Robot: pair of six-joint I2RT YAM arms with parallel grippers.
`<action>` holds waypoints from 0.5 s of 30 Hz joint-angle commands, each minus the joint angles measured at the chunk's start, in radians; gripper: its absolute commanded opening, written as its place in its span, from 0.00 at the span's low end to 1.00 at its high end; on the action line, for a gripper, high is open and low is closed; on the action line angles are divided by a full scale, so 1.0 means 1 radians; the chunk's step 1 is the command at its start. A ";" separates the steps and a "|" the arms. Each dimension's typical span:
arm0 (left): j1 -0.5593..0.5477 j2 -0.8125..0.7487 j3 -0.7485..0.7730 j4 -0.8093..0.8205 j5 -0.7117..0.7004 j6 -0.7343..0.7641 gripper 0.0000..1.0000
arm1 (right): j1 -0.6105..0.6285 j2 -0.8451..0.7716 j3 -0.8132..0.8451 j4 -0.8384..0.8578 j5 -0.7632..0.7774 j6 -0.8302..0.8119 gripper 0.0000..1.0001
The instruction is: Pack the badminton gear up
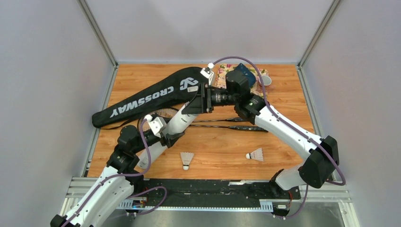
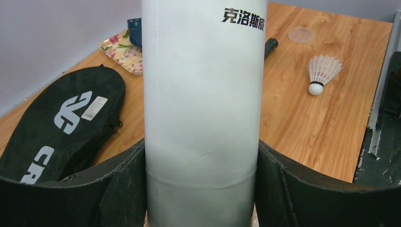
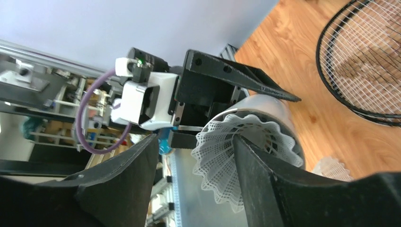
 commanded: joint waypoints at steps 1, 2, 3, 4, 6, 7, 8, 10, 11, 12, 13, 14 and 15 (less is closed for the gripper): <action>0.005 -0.024 0.003 0.075 0.011 -0.028 0.17 | -0.031 -0.042 -0.074 0.294 -0.104 0.210 0.67; 0.005 -0.025 0.003 0.074 0.008 -0.028 0.17 | -0.030 -0.058 -0.052 0.281 -0.105 0.165 0.68; 0.003 -0.024 0.005 0.072 -0.003 -0.028 0.17 | -0.031 -0.077 -0.042 0.253 -0.099 0.125 0.71; 0.005 -0.022 0.005 0.068 -0.011 -0.026 0.17 | -0.031 -0.099 -0.031 0.164 -0.046 0.076 0.73; 0.003 -0.022 0.006 0.063 -0.026 -0.022 0.17 | -0.031 -0.187 0.024 -0.010 0.069 -0.124 0.76; 0.005 -0.024 0.006 0.063 -0.034 -0.023 0.17 | -0.030 -0.220 0.023 -0.084 0.197 -0.171 0.77; 0.005 -0.024 0.006 0.064 -0.043 -0.026 0.18 | -0.033 -0.257 0.012 -0.104 0.262 -0.199 0.78; 0.005 -0.025 0.008 0.060 -0.090 -0.028 0.18 | -0.051 -0.329 -0.017 -0.176 0.394 -0.248 0.82; 0.005 -0.025 0.011 0.057 -0.119 -0.029 0.18 | -0.072 -0.341 -0.026 -0.205 0.422 -0.258 0.82; 0.003 -0.035 0.011 0.052 -0.196 -0.031 0.17 | -0.077 -0.345 -0.052 -0.227 0.436 -0.274 0.82; 0.003 -0.041 0.008 0.048 -0.240 -0.031 0.17 | -0.079 -0.342 -0.070 -0.263 0.437 -0.312 0.81; 0.003 -0.050 0.003 0.044 -0.283 -0.028 0.17 | -0.070 -0.337 -0.101 -0.256 0.409 -0.340 0.78; 0.003 -0.068 -0.002 0.046 -0.358 -0.028 0.17 | -0.065 -0.326 -0.130 -0.244 0.373 -0.362 0.78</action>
